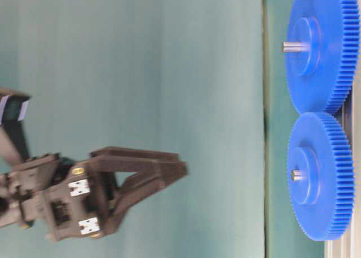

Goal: Insert the small gear onto the shaft.
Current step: 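Open the left gripper and pull it back from the gear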

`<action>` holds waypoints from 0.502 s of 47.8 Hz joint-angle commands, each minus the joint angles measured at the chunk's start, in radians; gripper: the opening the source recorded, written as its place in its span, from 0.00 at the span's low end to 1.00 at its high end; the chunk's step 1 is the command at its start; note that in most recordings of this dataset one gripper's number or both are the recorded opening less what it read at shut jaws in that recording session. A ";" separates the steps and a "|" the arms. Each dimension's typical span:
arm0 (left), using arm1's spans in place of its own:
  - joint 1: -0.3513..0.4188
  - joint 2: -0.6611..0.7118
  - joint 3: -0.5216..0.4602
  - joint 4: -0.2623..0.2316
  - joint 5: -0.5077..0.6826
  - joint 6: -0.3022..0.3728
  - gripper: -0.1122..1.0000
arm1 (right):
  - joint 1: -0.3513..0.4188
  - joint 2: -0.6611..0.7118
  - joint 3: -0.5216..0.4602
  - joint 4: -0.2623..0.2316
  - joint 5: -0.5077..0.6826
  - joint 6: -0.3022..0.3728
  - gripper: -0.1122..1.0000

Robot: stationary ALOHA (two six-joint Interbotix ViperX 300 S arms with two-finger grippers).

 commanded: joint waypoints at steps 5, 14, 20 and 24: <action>-0.003 -0.067 0.002 0.003 -0.006 0.006 0.86 | -0.002 -0.020 0.003 0.002 -0.005 0.032 0.13; -0.009 -0.084 0.031 0.003 -0.008 0.000 0.86 | -0.002 -0.034 0.014 0.000 -0.005 0.051 0.13; -0.012 -0.095 0.040 0.003 -0.015 0.000 0.86 | -0.002 -0.034 0.017 -0.002 -0.005 0.051 0.13; -0.012 -0.104 0.049 0.003 -0.028 0.000 0.86 | -0.002 -0.034 0.021 -0.002 -0.005 0.051 0.13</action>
